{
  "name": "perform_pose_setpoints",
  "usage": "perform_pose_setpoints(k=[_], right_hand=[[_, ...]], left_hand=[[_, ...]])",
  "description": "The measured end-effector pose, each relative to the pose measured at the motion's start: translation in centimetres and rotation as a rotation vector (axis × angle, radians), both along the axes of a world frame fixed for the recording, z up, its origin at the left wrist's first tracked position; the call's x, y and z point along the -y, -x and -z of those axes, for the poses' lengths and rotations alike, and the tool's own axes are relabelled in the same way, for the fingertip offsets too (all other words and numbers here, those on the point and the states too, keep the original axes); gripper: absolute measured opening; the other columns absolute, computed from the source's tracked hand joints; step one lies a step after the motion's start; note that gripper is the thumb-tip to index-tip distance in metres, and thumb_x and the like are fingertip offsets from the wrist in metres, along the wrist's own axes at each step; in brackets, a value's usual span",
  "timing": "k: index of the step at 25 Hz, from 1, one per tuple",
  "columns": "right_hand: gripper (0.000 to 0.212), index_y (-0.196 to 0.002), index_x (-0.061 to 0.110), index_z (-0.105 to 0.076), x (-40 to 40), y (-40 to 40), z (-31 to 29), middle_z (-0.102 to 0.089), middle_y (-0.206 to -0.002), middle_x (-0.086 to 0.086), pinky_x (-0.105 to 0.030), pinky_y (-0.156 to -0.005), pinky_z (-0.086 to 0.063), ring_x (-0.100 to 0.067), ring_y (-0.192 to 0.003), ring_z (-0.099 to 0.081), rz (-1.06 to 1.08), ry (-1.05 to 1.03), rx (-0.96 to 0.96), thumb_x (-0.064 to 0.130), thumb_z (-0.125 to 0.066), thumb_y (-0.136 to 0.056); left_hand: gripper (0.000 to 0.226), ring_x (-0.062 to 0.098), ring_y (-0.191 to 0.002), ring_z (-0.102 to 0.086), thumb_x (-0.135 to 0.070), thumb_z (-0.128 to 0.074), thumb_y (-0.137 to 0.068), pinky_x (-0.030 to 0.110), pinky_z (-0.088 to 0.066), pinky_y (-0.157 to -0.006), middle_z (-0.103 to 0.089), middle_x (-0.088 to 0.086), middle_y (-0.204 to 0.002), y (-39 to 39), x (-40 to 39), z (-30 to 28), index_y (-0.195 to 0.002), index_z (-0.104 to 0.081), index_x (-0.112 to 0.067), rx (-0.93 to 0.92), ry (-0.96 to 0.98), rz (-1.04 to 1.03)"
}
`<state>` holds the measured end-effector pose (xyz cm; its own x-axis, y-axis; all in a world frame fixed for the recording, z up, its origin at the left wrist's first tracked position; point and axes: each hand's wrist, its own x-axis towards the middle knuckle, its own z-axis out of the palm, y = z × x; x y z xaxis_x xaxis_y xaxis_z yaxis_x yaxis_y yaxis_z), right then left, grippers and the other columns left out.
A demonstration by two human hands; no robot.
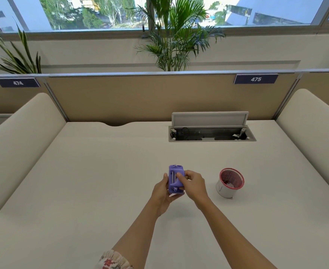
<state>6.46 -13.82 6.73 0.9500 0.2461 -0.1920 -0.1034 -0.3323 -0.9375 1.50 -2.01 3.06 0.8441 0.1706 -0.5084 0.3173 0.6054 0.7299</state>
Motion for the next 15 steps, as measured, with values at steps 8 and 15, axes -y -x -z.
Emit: perform_pose_setpoints(k=[8,15], right_hand=[[0.028,-0.088,0.005,-0.075,0.1,-0.7,-1.4,-0.077,-0.085,-0.015,-0.048,-0.081,-0.062,-0.035,-0.087,-0.074,0.083,-0.075,-0.098,0.033,-0.07,-0.09],[0.025,-0.091,0.005,-0.077,0.1,-0.8,-1.9,-0.077,-0.088,-0.016,-0.049,-0.082,-0.062,-0.036,-0.09,-0.073,0.06,-0.065,-0.107,0.028,-0.069,-0.09]], left_hand=[[0.041,0.034,-0.113,-0.07,-0.032,-0.04,-0.107,0.038,-0.062,-0.084,-0.07,0.022,-0.125,0.5,1.8,0.2,-0.129,-0.062,-0.006,0.104,0.215,-0.1],[0.039,0.038,-0.113,-0.069,-0.03,-0.042,-0.106,0.04,-0.062,-0.084,-0.071,0.024,-0.122,0.6,2.0,0.5,-0.126,-0.063,-0.005,0.136,0.273,-0.134]])
